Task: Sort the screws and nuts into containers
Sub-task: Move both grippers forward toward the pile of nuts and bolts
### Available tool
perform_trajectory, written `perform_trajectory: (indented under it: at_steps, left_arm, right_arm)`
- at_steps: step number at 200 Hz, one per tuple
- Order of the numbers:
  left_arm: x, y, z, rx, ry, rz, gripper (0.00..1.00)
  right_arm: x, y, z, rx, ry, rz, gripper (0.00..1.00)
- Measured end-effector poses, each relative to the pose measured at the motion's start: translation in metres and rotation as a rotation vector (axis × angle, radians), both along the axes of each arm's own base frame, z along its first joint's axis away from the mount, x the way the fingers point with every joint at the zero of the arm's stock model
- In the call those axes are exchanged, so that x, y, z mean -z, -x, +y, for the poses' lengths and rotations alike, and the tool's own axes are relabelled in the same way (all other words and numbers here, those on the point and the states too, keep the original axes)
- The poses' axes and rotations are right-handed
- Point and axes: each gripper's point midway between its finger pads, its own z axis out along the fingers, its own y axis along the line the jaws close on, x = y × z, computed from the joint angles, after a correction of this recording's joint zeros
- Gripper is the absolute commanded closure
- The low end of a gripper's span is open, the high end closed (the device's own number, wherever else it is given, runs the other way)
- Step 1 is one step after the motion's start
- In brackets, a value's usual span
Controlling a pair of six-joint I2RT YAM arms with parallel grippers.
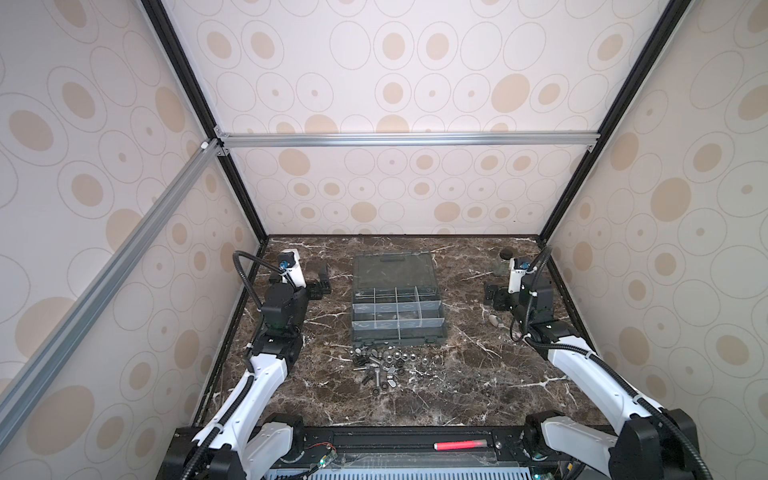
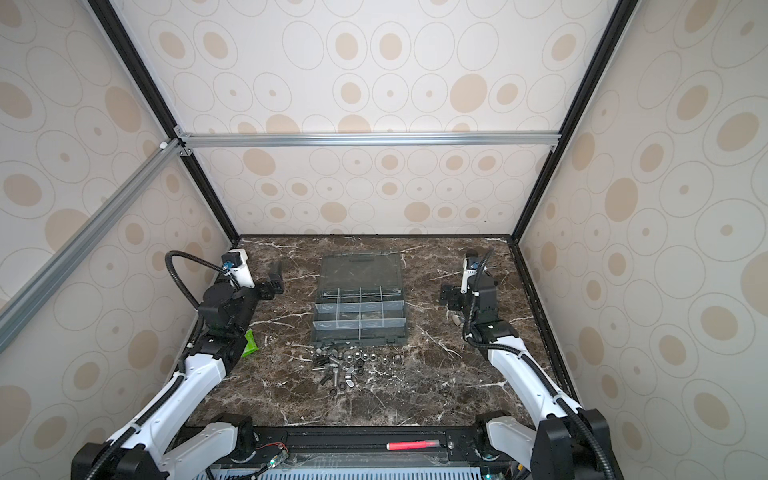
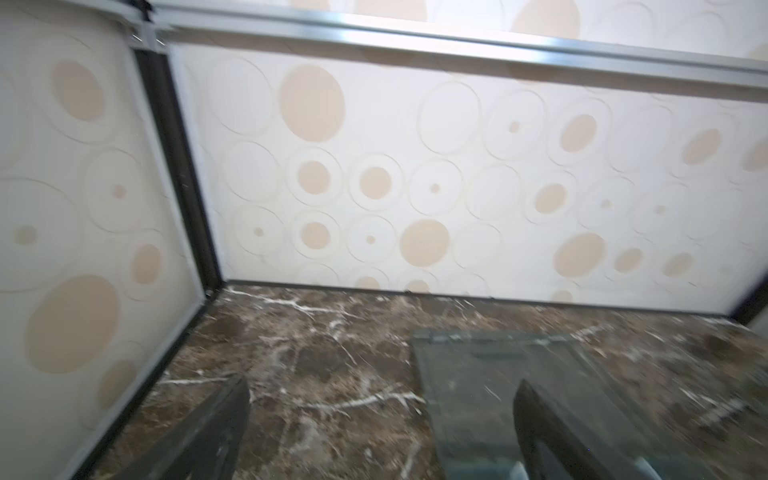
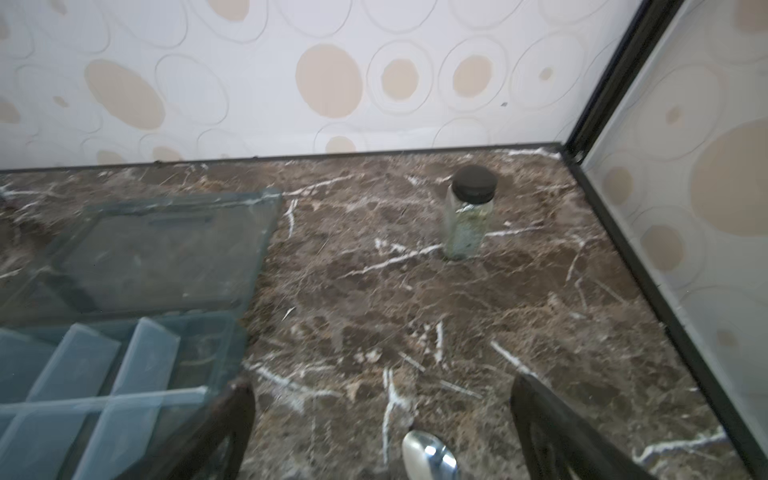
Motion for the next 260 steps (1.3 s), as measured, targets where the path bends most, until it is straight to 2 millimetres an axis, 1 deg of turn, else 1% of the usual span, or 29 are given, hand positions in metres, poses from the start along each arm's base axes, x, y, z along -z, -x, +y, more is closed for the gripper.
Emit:
perform_trajectory:
  at_steps: [17,28,39,50,68,85,109,149,176,196,216,236,260]
  left_arm:
    - [0.012,0.012,-0.016,0.091,0.041,0.070,0.01]
    - [0.019,0.023,-0.021,0.121,0.076,0.102,0.01]
    - [0.028,0.034,-0.026,0.145,0.109,0.126,0.02]
    - [0.038,0.045,-0.029,0.163,0.140,0.154,0.03]
    - [0.055,0.058,-0.033,0.181,0.176,0.209,0.05]
    - [0.071,0.067,-0.036,0.188,0.192,0.264,0.08]
    - [0.089,0.077,-0.038,0.187,0.209,0.331,0.12]
    - [0.115,0.089,-0.044,0.186,0.234,0.422,0.20]
    - [0.126,0.094,-0.050,0.188,0.239,0.470,0.24]
    - [0.135,0.097,-0.056,0.189,0.234,0.510,0.27]
    - [0.144,0.101,-0.061,0.188,0.229,0.548,0.31]
    - [0.153,0.104,-0.067,0.196,0.225,0.584,0.33]
    - [0.166,0.107,-0.073,0.199,0.207,0.636,0.38]
  right_arm:
    - [0.020,0.018,0.015,-0.036,-0.022,0.123,0.01]
    - [0.038,0.035,0.028,-0.069,-0.037,0.217,0.00]
    - [0.048,0.050,0.039,-0.093,-0.052,0.283,0.00]
    - [0.053,0.063,0.050,-0.117,-0.075,0.322,0.00]
    - [0.054,0.081,0.065,-0.143,-0.106,0.351,0.01]
    - [0.056,0.095,0.079,-0.164,-0.124,0.377,0.02]
    - [0.065,0.112,0.096,-0.190,-0.119,0.427,0.02]
    - [0.086,0.133,0.120,-0.230,-0.077,0.506,0.02]
    - [0.101,0.147,0.137,-0.259,-0.044,0.554,0.03]
    - [0.113,0.154,0.144,-0.264,-0.016,0.588,0.04]
    - [0.124,0.159,0.148,-0.253,0.001,0.618,0.05]
    - [0.134,0.161,0.151,-0.239,0.015,0.646,0.05]
    - [0.138,0.161,0.158,-0.241,0.021,0.658,0.05]
